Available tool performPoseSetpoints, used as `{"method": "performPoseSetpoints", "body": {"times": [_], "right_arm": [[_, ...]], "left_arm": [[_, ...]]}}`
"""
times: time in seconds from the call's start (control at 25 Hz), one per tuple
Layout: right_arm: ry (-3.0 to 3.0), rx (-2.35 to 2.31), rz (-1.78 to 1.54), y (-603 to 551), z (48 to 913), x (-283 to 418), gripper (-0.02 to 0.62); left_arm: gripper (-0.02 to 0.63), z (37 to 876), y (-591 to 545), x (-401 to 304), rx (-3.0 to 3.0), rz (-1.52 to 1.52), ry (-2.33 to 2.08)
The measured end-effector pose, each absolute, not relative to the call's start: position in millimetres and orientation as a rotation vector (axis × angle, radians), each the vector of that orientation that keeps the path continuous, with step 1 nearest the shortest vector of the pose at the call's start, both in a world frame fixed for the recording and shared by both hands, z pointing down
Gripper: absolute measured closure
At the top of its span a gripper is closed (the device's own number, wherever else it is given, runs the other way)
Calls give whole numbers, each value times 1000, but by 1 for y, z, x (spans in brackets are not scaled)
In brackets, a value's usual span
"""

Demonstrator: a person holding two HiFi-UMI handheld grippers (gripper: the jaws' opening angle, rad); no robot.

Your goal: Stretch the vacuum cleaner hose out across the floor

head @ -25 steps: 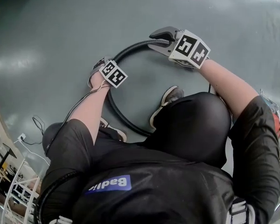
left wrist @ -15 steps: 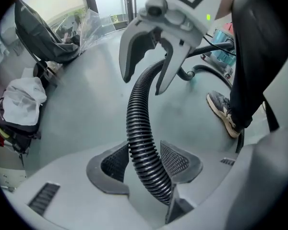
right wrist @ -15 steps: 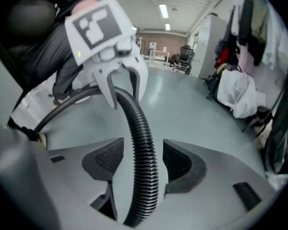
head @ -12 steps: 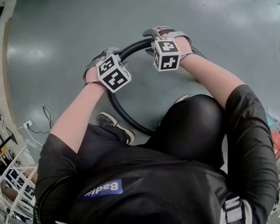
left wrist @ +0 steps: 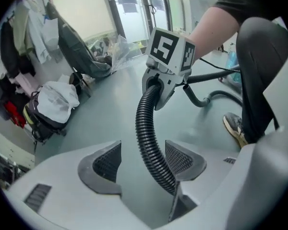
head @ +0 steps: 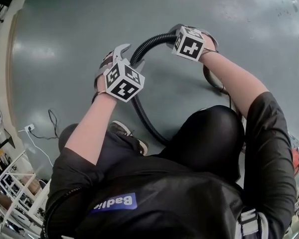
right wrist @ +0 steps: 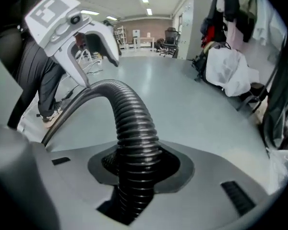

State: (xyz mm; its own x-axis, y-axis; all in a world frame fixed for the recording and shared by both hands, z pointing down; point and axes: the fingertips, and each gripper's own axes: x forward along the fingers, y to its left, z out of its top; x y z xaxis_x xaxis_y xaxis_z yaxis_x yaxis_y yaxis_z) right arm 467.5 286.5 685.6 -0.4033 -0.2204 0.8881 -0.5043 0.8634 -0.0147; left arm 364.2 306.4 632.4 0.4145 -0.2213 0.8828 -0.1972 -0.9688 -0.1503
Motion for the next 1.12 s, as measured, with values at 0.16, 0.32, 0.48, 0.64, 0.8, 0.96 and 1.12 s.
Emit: {"method": "performPoseSetpoints", "body": {"times": [0.16, 0.32, 0.48, 0.64, 0.8, 0.96, 1.12], "right_arm": [[-1989, 628, 422, 271, 661, 465, 459], [-1988, 724, 461, 260, 627, 471, 459], [-1962, 808, 474, 258, 609, 488, 459], [-1902, 800, 394, 262, 610, 505, 458], [-1835, 750, 377, 265, 625, 505, 335], [-1703, 697, 216, 267, 624, 494, 276], [-1658, 723, -78, 241, 565, 435, 276]], "left_arm": [[278, 647, 309, 346, -2792, -1640, 478], [221, 681, 328, 334, -2900, -1691, 600], [217, 729, 336, 298, -2779, -1918, 556], [383, 719, 321, 286, -2782, -1968, 447], [390, 692, 307, 279, -2775, -1960, 311], [389, 666, 285, 266, -2694, -1921, 270], [390, 633, 254, 251, -2537, -1868, 181]]}}
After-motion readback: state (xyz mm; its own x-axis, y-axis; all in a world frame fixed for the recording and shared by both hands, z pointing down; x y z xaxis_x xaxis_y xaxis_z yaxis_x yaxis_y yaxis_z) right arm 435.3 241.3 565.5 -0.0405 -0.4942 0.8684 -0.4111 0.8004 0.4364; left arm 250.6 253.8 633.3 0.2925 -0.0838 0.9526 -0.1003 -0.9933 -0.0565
